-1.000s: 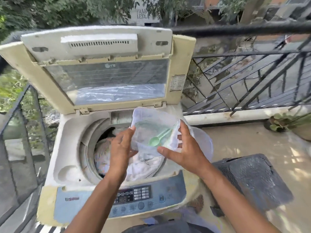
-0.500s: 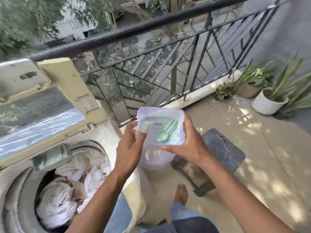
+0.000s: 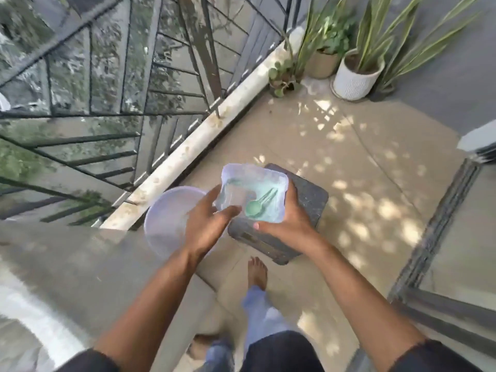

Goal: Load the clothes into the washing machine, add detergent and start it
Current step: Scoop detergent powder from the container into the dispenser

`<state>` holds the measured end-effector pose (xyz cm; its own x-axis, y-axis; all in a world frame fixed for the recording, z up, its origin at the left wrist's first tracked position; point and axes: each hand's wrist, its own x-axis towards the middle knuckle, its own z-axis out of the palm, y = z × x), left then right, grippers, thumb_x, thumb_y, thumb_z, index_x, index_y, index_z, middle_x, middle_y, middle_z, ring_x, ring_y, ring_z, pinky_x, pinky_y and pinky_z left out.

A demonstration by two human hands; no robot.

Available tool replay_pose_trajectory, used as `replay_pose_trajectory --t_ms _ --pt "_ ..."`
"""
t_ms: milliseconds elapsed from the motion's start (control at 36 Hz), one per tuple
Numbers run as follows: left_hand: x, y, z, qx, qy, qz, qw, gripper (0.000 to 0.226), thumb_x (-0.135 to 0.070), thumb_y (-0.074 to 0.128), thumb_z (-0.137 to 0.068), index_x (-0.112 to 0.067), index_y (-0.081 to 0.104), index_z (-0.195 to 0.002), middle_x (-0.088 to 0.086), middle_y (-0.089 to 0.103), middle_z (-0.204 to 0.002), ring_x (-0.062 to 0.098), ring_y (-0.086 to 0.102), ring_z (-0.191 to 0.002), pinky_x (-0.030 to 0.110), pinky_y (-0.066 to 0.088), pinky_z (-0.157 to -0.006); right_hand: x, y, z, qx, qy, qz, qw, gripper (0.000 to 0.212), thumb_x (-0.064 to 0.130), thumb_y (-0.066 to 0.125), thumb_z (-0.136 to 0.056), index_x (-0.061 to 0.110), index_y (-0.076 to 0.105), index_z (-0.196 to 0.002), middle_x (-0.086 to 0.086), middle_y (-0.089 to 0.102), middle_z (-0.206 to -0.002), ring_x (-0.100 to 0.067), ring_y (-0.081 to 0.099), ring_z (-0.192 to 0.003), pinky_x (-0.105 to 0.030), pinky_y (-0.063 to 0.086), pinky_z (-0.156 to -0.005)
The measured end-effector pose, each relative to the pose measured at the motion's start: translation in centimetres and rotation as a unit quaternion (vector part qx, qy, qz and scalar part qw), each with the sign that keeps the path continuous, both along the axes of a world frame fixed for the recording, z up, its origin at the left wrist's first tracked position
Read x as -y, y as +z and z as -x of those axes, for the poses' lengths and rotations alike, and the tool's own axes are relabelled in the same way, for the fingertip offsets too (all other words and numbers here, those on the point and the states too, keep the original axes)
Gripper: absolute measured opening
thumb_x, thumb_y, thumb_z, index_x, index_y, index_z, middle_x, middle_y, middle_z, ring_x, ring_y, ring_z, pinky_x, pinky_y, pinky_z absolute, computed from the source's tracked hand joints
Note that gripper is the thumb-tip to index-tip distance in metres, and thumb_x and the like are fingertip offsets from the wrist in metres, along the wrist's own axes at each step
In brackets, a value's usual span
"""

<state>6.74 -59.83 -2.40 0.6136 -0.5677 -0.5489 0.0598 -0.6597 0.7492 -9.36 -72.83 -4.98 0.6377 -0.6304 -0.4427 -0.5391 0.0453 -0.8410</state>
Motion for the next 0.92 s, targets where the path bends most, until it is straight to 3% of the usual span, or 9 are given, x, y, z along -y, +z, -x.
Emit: replay_pose_trajectory --t_ms 83,167,250,417,500,639,722,861,917 --pt "3.1 -2.0 0.8 -0.018 -0.051 -0.021 0.998 0.058 -0.037 0.077 -0.088 -0.038 0.06 -0.143 -0.016 0.072 -0.125 -0.003 0.067 -0.099 0.025 0.054 -0.094 2.1 -2.9 1.0 -0.02 -0.03 -0.004 0.999 0.107 0.018 0.092 -0.073 0.05 0.015 -0.139 0.023 0.052 -0.124 0.001 0.057 -0.113 -0.006 0.045 -0.079" --pt "5.8 -4.9 1.4 -0.033 -0.078 -0.059 0.995 0.066 -0.05 0.072 -0.074 -0.043 0.06 -0.139 -0.017 0.073 -0.126 0.007 0.069 -0.108 0.037 0.054 -0.103 4.1 -5.9 1.7 -0.062 -0.049 -0.004 0.997 0.111 0.018 0.093 -0.072 0.04 0.017 -0.15 0.017 0.055 -0.122 -0.004 0.059 -0.105 -0.009 0.047 -0.075" --pt "8.1 -8.5 2.1 -0.05 -0.088 -0.082 0.991 0.071 -0.052 0.073 -0.069 -0.044 0.059 -0.138 -0.013 0.072 -0.128 0.017 0.068 -0.117 0.047 0.054 -0.107 5.6 -9.0 2.2 -0.104 -0.07 0.002 0.992 0.108 0.022 0.093 -0.069 0.038 0.02 -0.146 0.009 0.06 -0.125 -0.016 0.064 -0.108 -0.032 0.056 -0.082" --pt "11.0 -14.9 2.7 -0.1 -0.1 -0.104 0.985 0.092 -0.052 0.072 -0.055 -0.037 0.056 -0.144 -0.006 0.068 -0.134 0.026 0.065 -0.121 0.054 0.054 -0.107 7.6 -15.1 3.5 -0.134 -0.086 -0.025 0.987 0.119 0.034 0.094 -0.053 0.044 0.018 -0.144 0.009 0.058 -0.132 -0.017 0.065 -0.115 -0.051 0.061 -0.088" --pt "11.5 -17.6 2.7 -0.108 -0.12 -0.122 0.979 0.094 -0.054 0.073 -0.055 -0.038 0.054 -0.145 -0.005 0.065 -0.14 0.028 0.063 -0.125 0.055 0.052 -0.109 8.1 -16.2 3.8 -0.143 -0.095 -0.037 0.985 0.118 0.029 0.095 -0.06 0.03 0.02 -0.151 0.004 0.054 -0.141 -0.018 0.058 -0.127 -0.044 0.054 -0.103" --pt "12.8 -17.8 3.4 -0.113 -0.173 -0.129 0.97 0.109 -0.059 0.071 -0.046 -0.036 0.048 -0.149 0.0 0.066 -0.14 0.032 0.065 -0.123 0.056 0.053 -0.106 8.4 -18.3 3.9 -0.162 -0.129 -0.07 0.976 0.108 0.027 0.092 -0.062 0.027 0.028 -0.149 0.008 0.054 -0.13 -0.017 0.057 -0.12 -0.044 0.051 -0.104" --pt "13.1 -17.9 3.6 -0.111 -0.187 -0.136 0.966 0.108 -0.06 0.07 -0.047 -0.034 0.046 -0.149 0.001 0.067 -0.139 0.03 0.065 -0.123 0.054 0.052 -0.107 8.3 -19.1 4.0 -0.175 -0.139 -0.078 0.972 0.099 0.017 0.089 -0.071 0.026 0.03 -0.151 0.007 0.055 -0.127 -0.018 0.057 -0.116 -0.035 0.05 -0.096" --pt "13.1 -18.1 3.3 -0.111 -0.177 -0.147 0.967 0.098 -0.052 0.072 -0.057 -0.03 0.047 -0.149 0.001 0.067 -0.135 0.031 0.066 -0.121 0.054 0.052 -0.107 8.6 -18.9 4.3 -0.19 -0.156 -0.088 0.965 0.091 0.024 0.084 -0.082 0.029 0.03 -0.155 0.004 0.061 -0.128 -0.018 0.061 -0.111 -0.021 0.047 -0.075" --pt "12.9 -18.0 3.3 -0.105 -0.166 -0.149 0.969 0.103 -0.053 0.074 -0.061 -0.026 0.043 -0.155 0.003 0.06 -0.148 0.032 0.06 -0.13 0.055 0.049 -0.112 8.9 -18.2 4.4 -0.211 -0.138 -0.083 0.964 0.089 0.029 0.082 -0.084 0.028 0.028 -0.156 0.002 0.062 -0.132 -0.023 0.062 -0.117 -0.028 0.05 -0.082"
